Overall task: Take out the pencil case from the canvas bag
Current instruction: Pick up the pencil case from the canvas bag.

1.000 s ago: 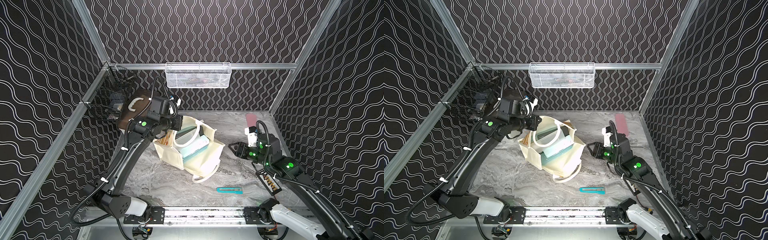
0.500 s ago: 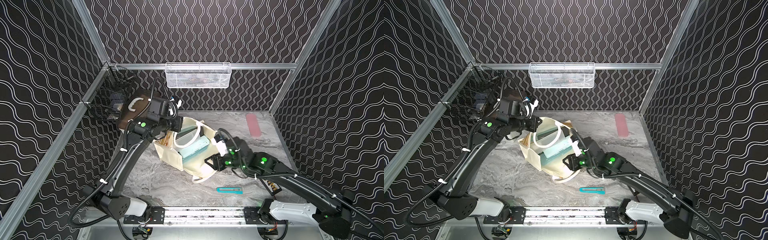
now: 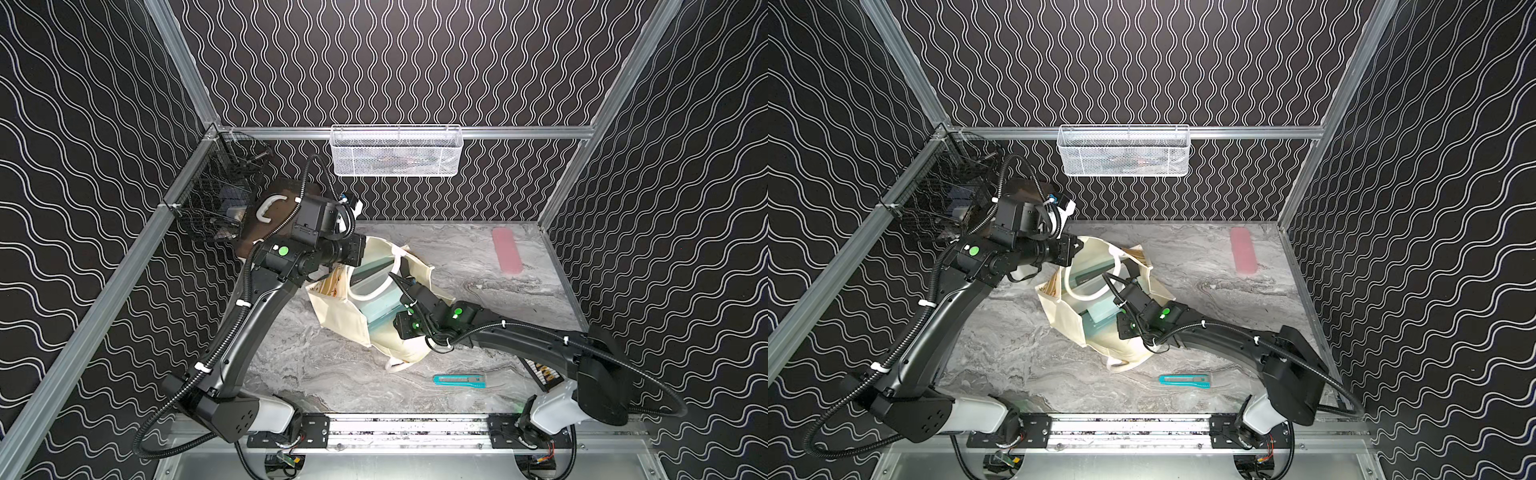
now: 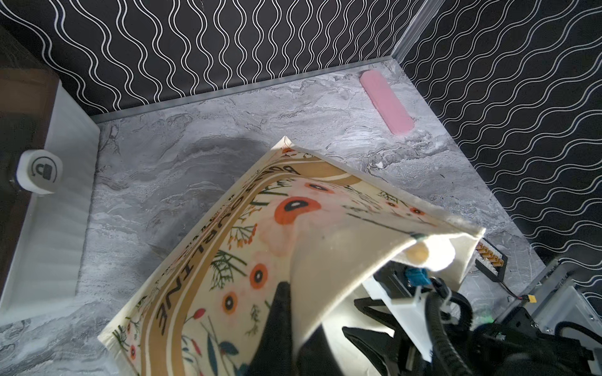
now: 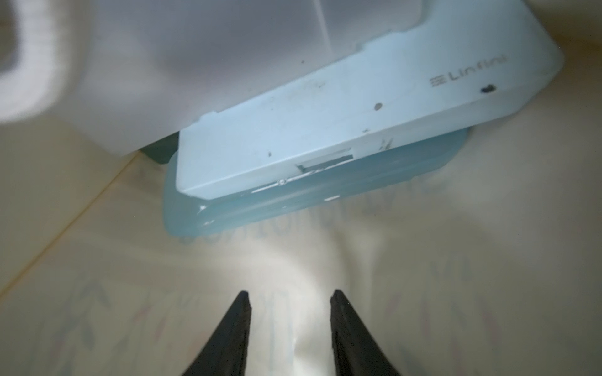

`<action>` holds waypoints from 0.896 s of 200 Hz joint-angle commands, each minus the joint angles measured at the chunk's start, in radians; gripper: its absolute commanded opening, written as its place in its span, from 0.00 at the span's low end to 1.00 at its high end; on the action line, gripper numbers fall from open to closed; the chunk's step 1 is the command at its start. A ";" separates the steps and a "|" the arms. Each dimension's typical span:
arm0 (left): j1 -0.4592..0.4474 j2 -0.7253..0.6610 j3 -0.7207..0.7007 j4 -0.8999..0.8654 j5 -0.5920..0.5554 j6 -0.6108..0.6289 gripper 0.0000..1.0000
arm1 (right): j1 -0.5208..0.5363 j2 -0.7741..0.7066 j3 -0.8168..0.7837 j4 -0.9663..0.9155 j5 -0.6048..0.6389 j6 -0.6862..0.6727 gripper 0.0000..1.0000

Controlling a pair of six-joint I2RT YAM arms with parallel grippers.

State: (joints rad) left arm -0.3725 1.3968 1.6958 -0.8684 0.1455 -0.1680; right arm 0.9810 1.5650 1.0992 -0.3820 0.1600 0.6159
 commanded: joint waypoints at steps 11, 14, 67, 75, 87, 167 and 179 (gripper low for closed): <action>-0.016 -0.026 0.011 0.074 -0.007 -0.022 0.00 | -0.002 0.041 0.027 0.018 0.115 0.147 0.40; -0.017 -0.027 0.010 0.075 -0.009 -0.022 0.00 | -0.003 0.042 0.027 0.014 0.122 0.157 0.40; -0.028 -0.066 -0.037 0.091 -0.006 -0.029 0.00 | -0.034 0.044 -0.001 0.022 0.162 0.321 0.38; -0.029 -0.073 -0.049 0.098 -0.002 -0.030 0.00 | -0.040 0.039 -0.008 0.046 0.151 0.330 0.36; -0.030 -0.081 -0.065 0.105 0.007 -0.031 0.00 | -0.048 0.022 -0.030 0.109 0.128 0.329 0.35; -0.048 -0.116 -0.102 0.131 0.053 -0.033 0.00 | -0.139 0.048 0.016 0.221 0.057 0.382 0.24; -0.051 -0.119 -0.100 0.131 0.058 -0.033 0.00 | -0.157 0.058 0.019 0.244 0.030 0.392 0.22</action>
State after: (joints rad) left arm -0.4187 1.3014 1.5894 -0.8452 0.1619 -0.1959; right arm 0.8547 1.6058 1.1030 -0.1989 0.2195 0.9428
